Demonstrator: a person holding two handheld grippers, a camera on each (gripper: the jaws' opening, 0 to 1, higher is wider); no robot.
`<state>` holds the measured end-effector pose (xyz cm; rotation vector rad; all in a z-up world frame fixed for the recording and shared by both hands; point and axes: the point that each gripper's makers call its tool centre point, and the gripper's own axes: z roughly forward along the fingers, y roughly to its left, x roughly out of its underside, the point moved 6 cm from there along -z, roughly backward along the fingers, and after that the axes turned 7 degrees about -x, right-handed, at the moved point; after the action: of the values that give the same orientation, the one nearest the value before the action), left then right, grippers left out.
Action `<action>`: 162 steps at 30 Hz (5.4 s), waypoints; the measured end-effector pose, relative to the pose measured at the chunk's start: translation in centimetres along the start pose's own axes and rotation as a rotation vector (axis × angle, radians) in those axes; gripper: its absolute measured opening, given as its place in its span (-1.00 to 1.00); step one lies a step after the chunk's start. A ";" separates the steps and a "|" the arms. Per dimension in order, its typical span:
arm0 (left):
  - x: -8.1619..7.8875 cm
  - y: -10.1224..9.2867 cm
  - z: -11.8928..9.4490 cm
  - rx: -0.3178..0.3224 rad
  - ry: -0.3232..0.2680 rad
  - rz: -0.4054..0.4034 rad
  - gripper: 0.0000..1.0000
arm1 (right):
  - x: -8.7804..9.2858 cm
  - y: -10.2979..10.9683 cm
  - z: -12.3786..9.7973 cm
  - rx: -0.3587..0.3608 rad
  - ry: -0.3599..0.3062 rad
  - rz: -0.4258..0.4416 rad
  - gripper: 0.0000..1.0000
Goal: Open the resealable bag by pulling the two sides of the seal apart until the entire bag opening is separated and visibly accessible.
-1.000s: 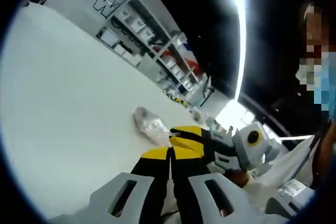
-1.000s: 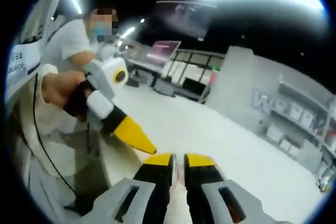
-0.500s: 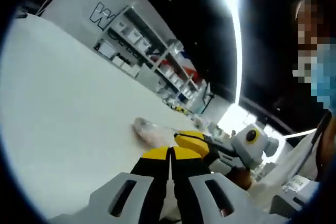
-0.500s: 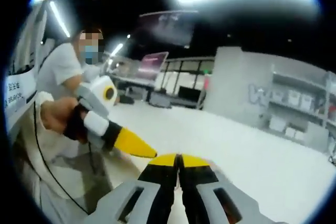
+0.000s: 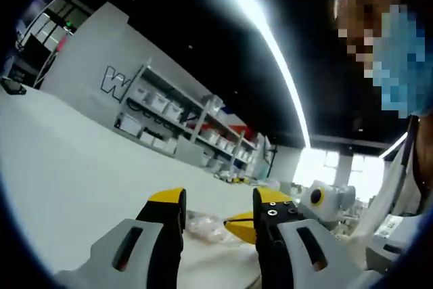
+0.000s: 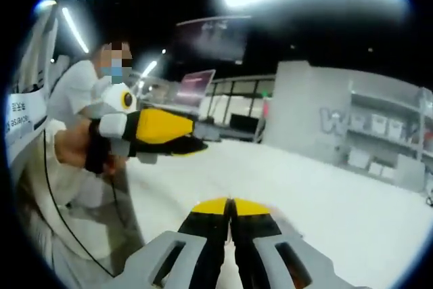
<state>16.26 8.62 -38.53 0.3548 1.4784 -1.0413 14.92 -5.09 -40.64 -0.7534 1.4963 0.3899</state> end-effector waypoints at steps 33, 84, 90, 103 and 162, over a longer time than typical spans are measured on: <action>-0.1 2.2 -0.9 -0.143 0.007 0.125 -0.50 | -0.3 -0.4 -0.1 0.001 -0.038 0.071 -1.00; -1.8 3.5 -2.5 -0.312 -0.129 0.410 0.98 | -7.9 -1.8 -1.8 0.098 -0.213 -0.144 -1.00; -1.6 3.5 -2.6 -0.313 -0.118 0.403 0.96 | -8.4 -1.7 -2.0 0.092 -0.223 -0.161 -1.00; -1.7 3.3 -2.7 -0.308 -0.133 0.390 0.91 | -9.1 -2.2 -1.4 0.084 -0.222 -0.217 -1.00; -1.4 3.9 -3.1 -0.333 -0.075 0.389 0.86 | -11.6 -7.4 4.2 0.053 -0.061 -0.419 -1.00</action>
<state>17.44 13.61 -39.21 0.3422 1.4149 -0.4846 22.12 -5.21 -28.21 -0.9772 1.2470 0.0551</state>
